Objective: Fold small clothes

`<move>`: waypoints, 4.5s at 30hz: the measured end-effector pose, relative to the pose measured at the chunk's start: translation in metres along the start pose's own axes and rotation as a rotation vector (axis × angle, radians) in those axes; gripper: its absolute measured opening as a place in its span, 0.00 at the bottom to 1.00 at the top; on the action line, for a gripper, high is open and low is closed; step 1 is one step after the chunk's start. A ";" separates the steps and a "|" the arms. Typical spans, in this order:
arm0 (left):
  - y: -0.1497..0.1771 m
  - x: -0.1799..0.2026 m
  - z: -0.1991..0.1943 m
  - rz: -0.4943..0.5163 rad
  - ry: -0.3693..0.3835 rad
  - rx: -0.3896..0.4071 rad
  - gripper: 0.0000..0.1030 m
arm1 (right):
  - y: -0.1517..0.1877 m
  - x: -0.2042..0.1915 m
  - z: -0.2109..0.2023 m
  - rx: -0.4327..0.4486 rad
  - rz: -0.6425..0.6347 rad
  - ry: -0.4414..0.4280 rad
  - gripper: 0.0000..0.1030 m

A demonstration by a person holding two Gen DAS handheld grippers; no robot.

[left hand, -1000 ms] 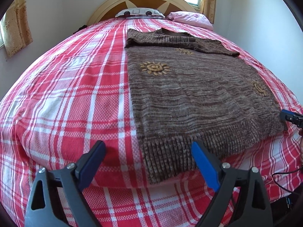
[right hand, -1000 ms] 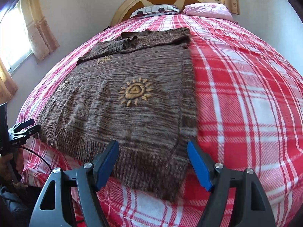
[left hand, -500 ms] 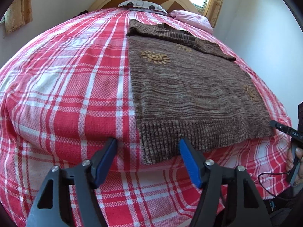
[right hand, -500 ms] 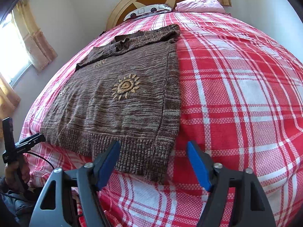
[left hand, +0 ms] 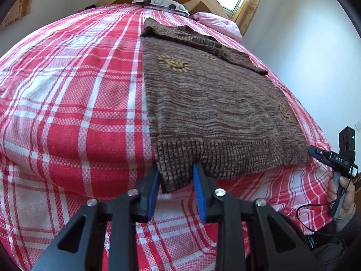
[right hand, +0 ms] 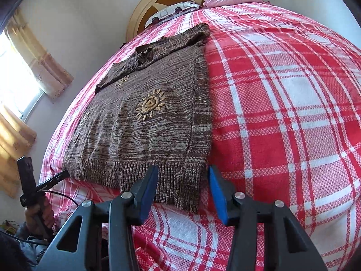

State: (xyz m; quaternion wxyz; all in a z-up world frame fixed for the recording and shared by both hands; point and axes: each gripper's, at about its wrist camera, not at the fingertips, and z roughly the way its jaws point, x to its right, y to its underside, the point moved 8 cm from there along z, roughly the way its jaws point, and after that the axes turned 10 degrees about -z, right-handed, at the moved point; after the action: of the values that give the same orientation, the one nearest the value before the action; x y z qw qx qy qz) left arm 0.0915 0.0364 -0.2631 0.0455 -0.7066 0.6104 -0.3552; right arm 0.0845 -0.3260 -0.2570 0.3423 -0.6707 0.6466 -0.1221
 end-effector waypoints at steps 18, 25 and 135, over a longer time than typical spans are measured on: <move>-0.008 0.012 -0.016 0.006 0.101 0.065 0.07 | -0.001 0.004 -0.004 0.071 0.099 -0.146 0.06; -0.027 0.016 -0.036 -0.007 0.192 0.121 0.06 | -0.018 -0.003 -0.022 0.163 0.175 -0.290 0.05; -0.249 -0.002 0.142 0.029 -0.098 0.083 0.69 | -0.293 0.066 0.164 0.007 -0.028 0.082 0.35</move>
State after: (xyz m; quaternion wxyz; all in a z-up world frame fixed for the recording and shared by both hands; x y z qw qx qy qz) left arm 0.3773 0.0486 -0.2456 0.1097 -0.7119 0.6022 -0.3443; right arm 0.4222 -0.3595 -0.2154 0.3163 -0.6729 0.6501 -0.1566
